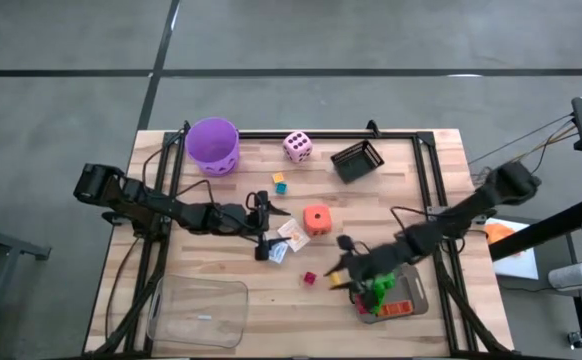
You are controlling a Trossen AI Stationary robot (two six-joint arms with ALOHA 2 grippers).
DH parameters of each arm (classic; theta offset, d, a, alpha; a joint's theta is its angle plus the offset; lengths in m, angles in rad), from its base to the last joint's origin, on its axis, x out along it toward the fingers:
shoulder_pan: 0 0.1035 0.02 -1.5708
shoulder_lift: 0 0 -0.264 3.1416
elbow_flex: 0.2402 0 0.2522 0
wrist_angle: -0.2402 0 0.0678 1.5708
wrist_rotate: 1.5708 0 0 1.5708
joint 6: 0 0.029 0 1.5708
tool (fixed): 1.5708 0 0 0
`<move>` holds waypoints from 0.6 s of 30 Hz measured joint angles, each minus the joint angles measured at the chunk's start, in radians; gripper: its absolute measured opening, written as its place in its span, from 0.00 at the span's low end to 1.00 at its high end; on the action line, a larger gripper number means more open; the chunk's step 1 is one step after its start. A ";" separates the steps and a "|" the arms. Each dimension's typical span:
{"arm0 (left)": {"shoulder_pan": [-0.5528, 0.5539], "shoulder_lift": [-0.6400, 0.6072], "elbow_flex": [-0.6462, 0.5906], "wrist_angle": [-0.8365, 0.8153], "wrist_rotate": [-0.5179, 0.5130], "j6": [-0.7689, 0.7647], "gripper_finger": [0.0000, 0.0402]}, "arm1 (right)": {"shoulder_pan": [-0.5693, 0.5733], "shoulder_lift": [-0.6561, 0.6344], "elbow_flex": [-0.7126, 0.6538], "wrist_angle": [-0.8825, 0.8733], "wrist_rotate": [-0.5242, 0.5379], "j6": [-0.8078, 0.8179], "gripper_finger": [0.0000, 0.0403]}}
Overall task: Pick & Place Toys
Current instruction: Put the yellow game piece into the black bin
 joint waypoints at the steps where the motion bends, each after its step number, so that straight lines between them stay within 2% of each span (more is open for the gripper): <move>1: 0.000 0.000 0.002 0.001 0.000 0.000 0.80 | 0.033 -0.025 0.015 -0.079 0.035 0.031 0.33; 6: 0.001 0.000 0.003 0.006 0.000 -0.001 0.81 | 0.182 -0.101 0.091 -0.455 0.185 0.226 0.33; 8: 0.001 0.000 0.003 0.007 0.000 -0.003 0.81 | 0.228 -0.105 0.112 -0.555 0.227 0.314 0.33; 18: 0.000 -0.001 0.003 0.029 0.000 -0.007 0.81 | 0.362 -0.009 0.122 -0.774 0.258 0.648 0.33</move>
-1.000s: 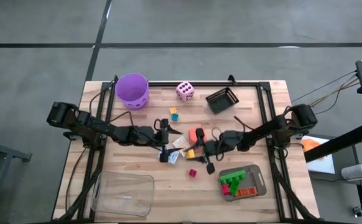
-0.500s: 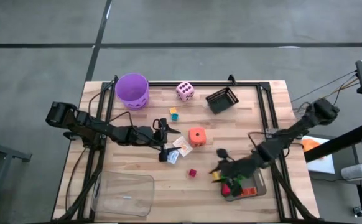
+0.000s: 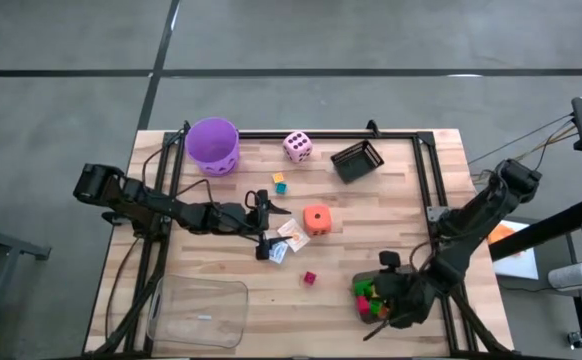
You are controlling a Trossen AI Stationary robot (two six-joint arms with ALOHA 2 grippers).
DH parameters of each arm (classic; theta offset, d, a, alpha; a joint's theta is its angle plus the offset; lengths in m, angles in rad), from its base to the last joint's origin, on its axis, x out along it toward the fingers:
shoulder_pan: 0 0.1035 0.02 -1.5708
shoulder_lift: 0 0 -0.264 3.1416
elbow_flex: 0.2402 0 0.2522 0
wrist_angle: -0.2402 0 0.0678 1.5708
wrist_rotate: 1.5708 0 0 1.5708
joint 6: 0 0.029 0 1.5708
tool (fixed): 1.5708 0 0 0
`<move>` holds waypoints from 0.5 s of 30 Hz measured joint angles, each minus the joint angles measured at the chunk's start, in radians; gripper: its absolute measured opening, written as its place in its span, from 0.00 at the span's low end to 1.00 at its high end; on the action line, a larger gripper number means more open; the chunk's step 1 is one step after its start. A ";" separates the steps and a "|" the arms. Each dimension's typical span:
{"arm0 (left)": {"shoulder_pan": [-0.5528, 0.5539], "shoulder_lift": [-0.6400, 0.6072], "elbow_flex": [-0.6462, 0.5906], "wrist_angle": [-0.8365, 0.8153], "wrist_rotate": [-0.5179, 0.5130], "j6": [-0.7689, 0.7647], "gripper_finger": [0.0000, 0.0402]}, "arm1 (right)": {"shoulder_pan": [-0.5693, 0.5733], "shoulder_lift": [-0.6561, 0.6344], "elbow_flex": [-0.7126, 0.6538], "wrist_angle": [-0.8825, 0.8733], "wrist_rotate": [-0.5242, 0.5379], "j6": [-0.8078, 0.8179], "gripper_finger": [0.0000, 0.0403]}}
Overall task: Pick & Place Toys
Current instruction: Put the yellow game piece into the black bin
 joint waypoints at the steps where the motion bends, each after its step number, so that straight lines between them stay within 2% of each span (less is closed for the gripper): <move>1: 0.000 0.000 0.000 0.000 0.000 0.000 0.81 | 0.007 0.010 0.000 -0.016 0.000 0.022 0.33; 9: 0.000 0.000 0.000 0.000 0.000 -0.001 0.81 | 0.022 0.054 0.000 -0.059 -0.002 0.106 0.33; 11: -0.001 0.000 0.000 0.000 0.000 -0.001 0.81 | 0.022 0.054 0.000 -0.059 -0.003 0.123 0.42; 15: 0.000 0.000 0.000 -0.001 0.000 -0.002 0.81 | 0.022 0.041 0.000 -0.057 -0.004 0.152 0.65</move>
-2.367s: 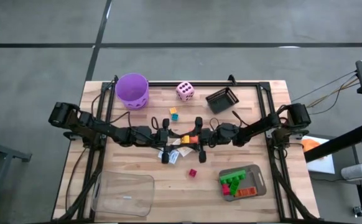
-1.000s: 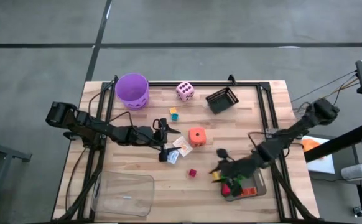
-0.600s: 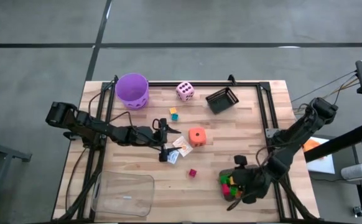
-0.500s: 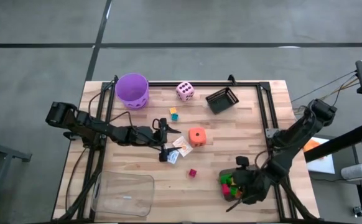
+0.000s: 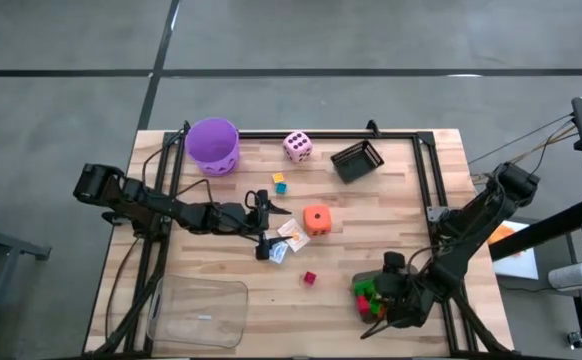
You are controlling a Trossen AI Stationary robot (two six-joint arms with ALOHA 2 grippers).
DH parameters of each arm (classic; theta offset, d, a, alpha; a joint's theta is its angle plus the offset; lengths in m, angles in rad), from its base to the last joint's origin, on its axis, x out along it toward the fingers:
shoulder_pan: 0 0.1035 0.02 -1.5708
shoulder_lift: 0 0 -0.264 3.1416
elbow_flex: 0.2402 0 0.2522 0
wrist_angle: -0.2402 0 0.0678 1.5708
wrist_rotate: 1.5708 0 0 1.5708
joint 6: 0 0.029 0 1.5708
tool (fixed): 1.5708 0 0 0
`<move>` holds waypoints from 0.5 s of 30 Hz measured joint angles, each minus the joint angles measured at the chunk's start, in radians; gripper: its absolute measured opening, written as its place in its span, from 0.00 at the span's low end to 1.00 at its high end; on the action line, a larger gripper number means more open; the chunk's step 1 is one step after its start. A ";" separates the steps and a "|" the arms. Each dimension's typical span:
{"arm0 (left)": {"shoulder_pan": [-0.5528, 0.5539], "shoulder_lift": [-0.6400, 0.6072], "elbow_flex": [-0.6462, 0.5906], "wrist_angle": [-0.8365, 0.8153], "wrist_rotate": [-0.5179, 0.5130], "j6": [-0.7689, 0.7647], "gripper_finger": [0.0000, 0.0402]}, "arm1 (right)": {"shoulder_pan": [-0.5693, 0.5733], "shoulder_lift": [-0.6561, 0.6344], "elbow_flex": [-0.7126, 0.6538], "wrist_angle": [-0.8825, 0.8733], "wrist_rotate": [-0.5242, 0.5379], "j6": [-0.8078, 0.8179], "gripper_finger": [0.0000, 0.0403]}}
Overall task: Pick & Place Toys
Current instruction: Put the yellow game piece into the black bin, then put the red game piece into the black bin
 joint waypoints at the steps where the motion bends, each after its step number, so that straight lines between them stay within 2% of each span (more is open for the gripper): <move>1: 0.000 0.000 0.000 0.000 0.000 -0.001 0.81 | 0.000 -0.003 0.000 0.000 0.000 0.005 0.70; 3: 0.000 0.000 0.000 0.000 0.000 -0.002 0.81 | 0.000 -0.007 0.000 0.000 0.002 0.010 0.76; 6: 0.000 0.000 0.000 0.000 0.000 -0.002 0.81 | 0.000 -0.016 0.003 0.002 0.018 0.010 0.79; 12: 0.000 0.000 0.000 0.000 0.000 -0.003 0.81 | 0.001 -0.028 0.003 0.006 0.044 -0.003 0.77; 15: 0.000 0.000 0.000 0.000 0.000 -0.003 0.81 | 0.007 -0.036 0.008 0.044 0.122 -0.057 0.73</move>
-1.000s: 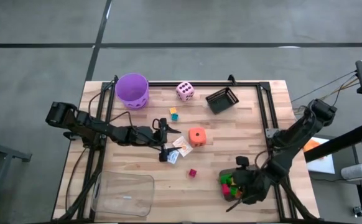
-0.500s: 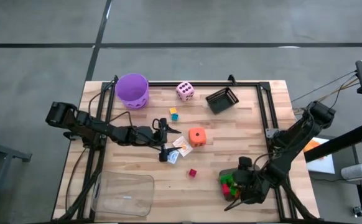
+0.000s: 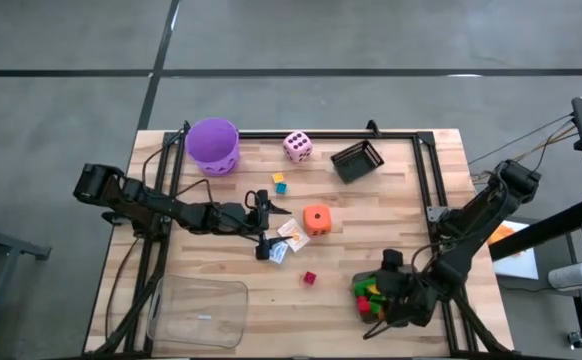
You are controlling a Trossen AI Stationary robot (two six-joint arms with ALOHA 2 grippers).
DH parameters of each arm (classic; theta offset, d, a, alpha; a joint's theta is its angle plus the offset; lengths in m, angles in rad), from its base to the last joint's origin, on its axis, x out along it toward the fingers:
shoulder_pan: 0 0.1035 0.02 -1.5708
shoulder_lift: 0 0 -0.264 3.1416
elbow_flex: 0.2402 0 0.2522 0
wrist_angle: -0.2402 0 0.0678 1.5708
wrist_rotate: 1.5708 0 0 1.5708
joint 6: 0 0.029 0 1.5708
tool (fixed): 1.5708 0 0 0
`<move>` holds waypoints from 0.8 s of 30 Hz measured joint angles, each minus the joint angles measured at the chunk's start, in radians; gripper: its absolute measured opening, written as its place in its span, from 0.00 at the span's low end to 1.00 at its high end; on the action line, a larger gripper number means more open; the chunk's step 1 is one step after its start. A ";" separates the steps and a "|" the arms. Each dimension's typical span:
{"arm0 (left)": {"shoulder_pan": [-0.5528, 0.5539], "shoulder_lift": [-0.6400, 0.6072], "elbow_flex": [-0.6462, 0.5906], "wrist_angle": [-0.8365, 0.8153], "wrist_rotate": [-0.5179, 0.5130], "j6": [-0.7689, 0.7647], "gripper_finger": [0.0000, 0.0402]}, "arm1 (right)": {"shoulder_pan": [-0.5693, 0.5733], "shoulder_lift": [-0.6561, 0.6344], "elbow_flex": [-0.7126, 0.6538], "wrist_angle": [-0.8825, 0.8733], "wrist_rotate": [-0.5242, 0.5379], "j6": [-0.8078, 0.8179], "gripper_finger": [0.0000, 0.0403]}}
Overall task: Pick & Place Toys
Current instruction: Put the red game piece into the black bin
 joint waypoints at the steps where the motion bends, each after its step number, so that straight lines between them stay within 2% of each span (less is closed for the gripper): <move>1: 0.000 0.000 0.000 0.000 0.000 -0.001 0.81 | 0.003 -0.004 0.002 0.026 0.037 -0.033 0.71; 7: 0.000 0.000 0.000 0.000 0.000 -0.016 0.81 | 0.008 -0.018 -0.012 0.280 0.303 -0.341 0.64; 10: 0.001 0.000 0.000 0.000 0.000 -0.018 0.81 | 0.001 -0.015 -0.047 0.527 0.381 -0.556 0.62; 13: 0.001 0.000 0.000 0.000 0.000 -0.022 0.81 | -0.017 0.005 -0.102 0.847 0.376 -0.782 0.62; 17: 0.002 0.000 0.000 0.000 0.000 -0.023 0.81 | -0.062 0.047 -0.177 1.225 0.251 -0.981 0.62; 19: 0.002 0.000 0.000 -0.001 0.000 -0.023 0.81 | -0.093 0.069 -0.197 1.307 0.206 -1.002 0.62; 24: 0.002 0.001 0.000 -0.005 0.000 -0.029 0.81 | -0.168 0.118 -0.200 1.299 0.193 -0.969 0.62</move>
